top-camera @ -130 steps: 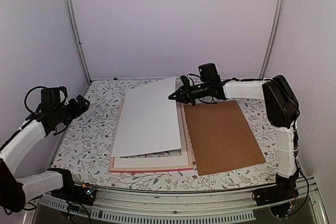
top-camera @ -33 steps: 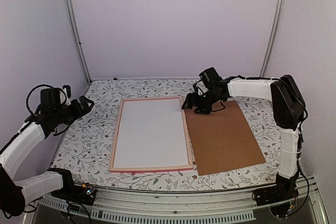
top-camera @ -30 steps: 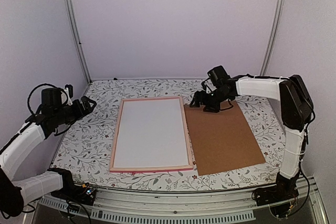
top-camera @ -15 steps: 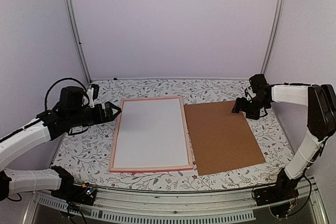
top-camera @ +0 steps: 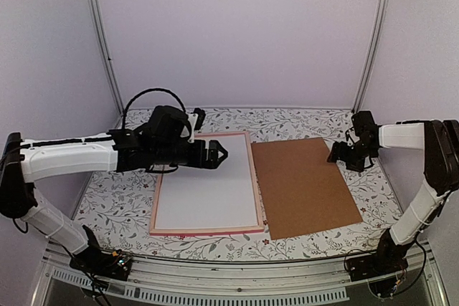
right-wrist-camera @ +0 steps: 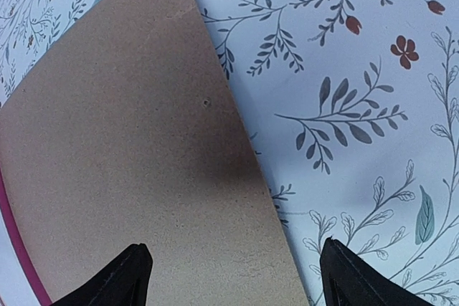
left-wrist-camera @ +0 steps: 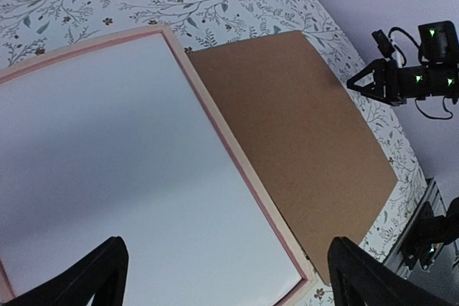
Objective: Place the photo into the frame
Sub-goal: Pick up the backboard from the center of the board.
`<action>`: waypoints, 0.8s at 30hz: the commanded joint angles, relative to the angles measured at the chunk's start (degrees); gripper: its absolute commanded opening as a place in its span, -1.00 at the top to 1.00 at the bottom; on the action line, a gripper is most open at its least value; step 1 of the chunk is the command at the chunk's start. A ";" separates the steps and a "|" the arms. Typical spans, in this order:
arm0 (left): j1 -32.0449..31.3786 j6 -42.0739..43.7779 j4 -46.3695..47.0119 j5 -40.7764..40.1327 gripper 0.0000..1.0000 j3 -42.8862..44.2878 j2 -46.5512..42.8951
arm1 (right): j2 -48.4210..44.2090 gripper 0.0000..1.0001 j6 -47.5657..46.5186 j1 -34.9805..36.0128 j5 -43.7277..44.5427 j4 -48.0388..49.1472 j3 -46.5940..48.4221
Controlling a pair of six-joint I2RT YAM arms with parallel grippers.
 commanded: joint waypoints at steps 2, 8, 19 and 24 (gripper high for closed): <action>-5.50 2.10 0.79 -2.10 -0.99 9.11 9.77 | -4.51 -0.71 -0.78 -1.37 1.48 1.83 -2.01; -8.51 2.66 1.16 0.97 -0.99 17.16 21.54 | -6.66 -0.72 -1.15 -2.55 0.70 2.65 -3.98; -12.75 3.60 -2.27 6.57 -0.99 34.17 40.56 | -8.32 -0.74 -0.81 -2.88 -0.16 4.33 -7.41; -13.67 2.86 -4.12 7.96 -0.99 38.96 46.48 | -7.36 -0.74 -1.32 -2.97 -0.32 4.81 -8.08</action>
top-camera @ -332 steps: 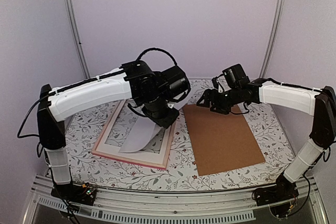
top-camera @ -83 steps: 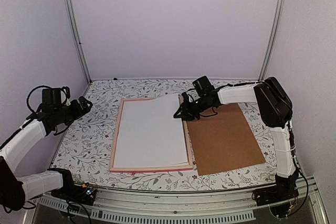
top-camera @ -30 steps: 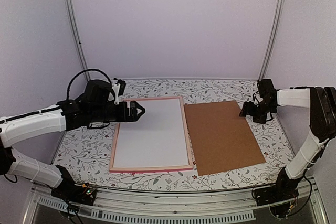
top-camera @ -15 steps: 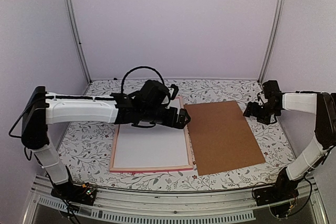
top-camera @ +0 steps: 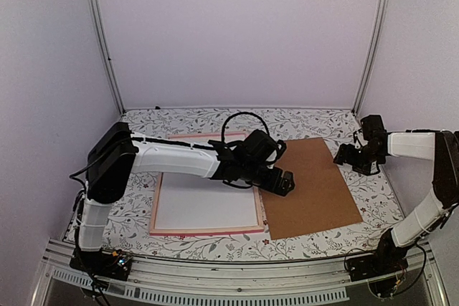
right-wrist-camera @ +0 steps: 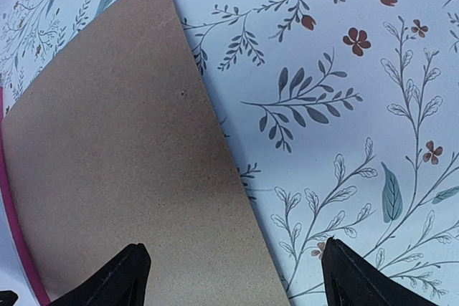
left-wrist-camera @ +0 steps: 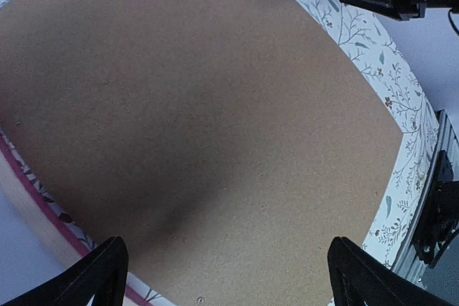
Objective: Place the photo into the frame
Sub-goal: Pick up the backboard from the center of the board.
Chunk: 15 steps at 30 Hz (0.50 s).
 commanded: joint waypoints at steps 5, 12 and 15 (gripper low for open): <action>-1.43 -0.16 -4.47 0.96 -0.98 4.24 5.82 | 0.39 -0.74 -0.28 -0.39 -2.18 2.33 -1.79; -1.37 -1.30 -5.51 -3.81 -0.98 0.20 4.47 | -0.05 -0.74 0.07 -0.39 -2.78 2.57 -2.52; -1.27 -1.51 -6.65 -5.59 -0.98 -0.93 4.23 | -0.02 -0.74 0.25 -0.39 -3.39 2.59 -2.62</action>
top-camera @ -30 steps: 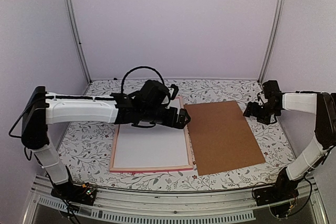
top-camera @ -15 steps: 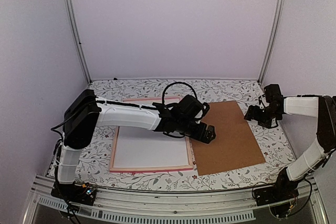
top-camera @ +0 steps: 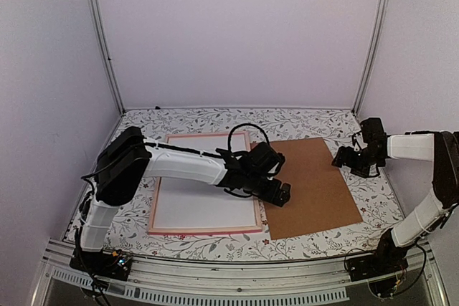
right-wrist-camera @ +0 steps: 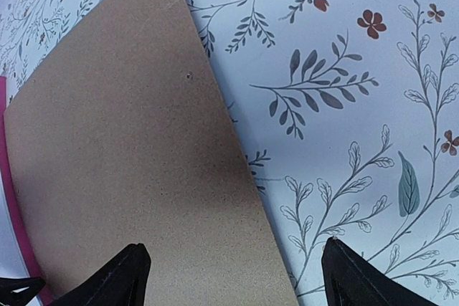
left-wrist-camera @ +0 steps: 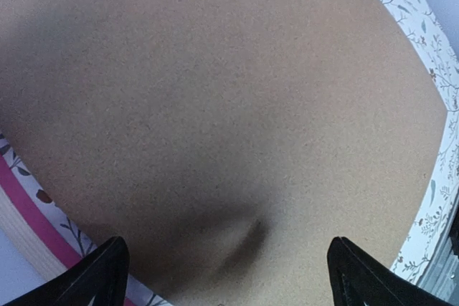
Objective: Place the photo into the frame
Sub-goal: Pick up the backboard from the center of the board.
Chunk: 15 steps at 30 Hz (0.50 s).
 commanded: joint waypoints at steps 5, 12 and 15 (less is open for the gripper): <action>0.21 -1.63 -4.31 -6.82 -0.99 -5.24 -2.56 | -0.30 -0.74 0.53 -0.35 -1.42 1.30 -1.13; 1.22 -2.37 -2.86 -5.78 -0.99 -7.20 -4.15 | 1.51 -0.74 -0.31 -0.41 -0.68 1.26 -0.82; 0.96 -2.43 -2.88 -3.47 -0.99 -4.92 -2.69 | 3.94 -0.73 -1.03 -0.69 -1.87 1.73 0.09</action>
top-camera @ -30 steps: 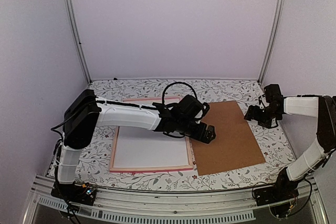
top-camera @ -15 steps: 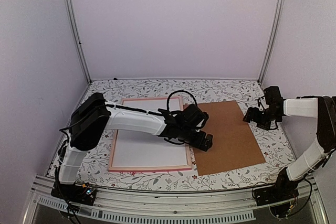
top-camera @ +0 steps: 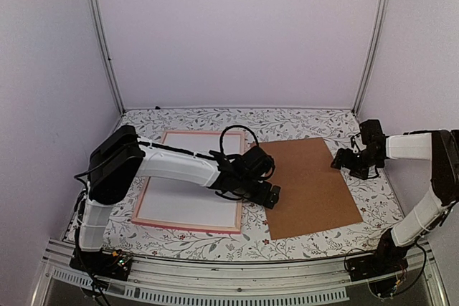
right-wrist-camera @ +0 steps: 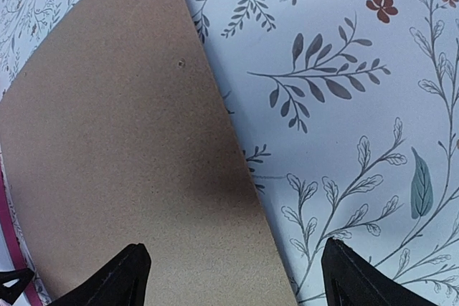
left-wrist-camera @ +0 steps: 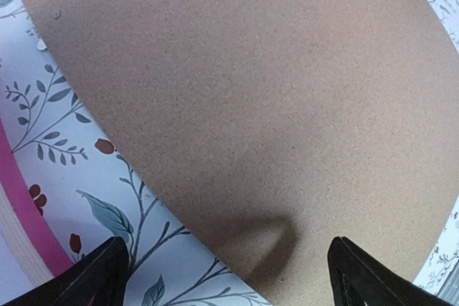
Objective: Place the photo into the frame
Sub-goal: Pick up the backboard from the center of the board.
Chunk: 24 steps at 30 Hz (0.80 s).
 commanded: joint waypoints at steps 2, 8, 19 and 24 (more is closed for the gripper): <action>0.25 -1.42 -2.21 3.15 -0.99 2.78 1.62 | 4.34 -0.72 -1.32 -0.77 -2.51 1.84 1.01; 0.23 -4.54 -0.28 5.76 -0.99 2.82 3.06 | 7.82 -0.66 -2.01 -0.77 -7.06 2.60 1.50; 0.28 -9.47 4.68 9.40 -0.99 0.35 3.75 | 4.23 -0.55 -0.69 -0.77 -13.98 3.98 -2.09; 0.61 -9.94 5.82 10.70 -0.99 0.16 4.03 | 3.65 -0.48 -0.15 -0.77 -18.45 4.90 -3.19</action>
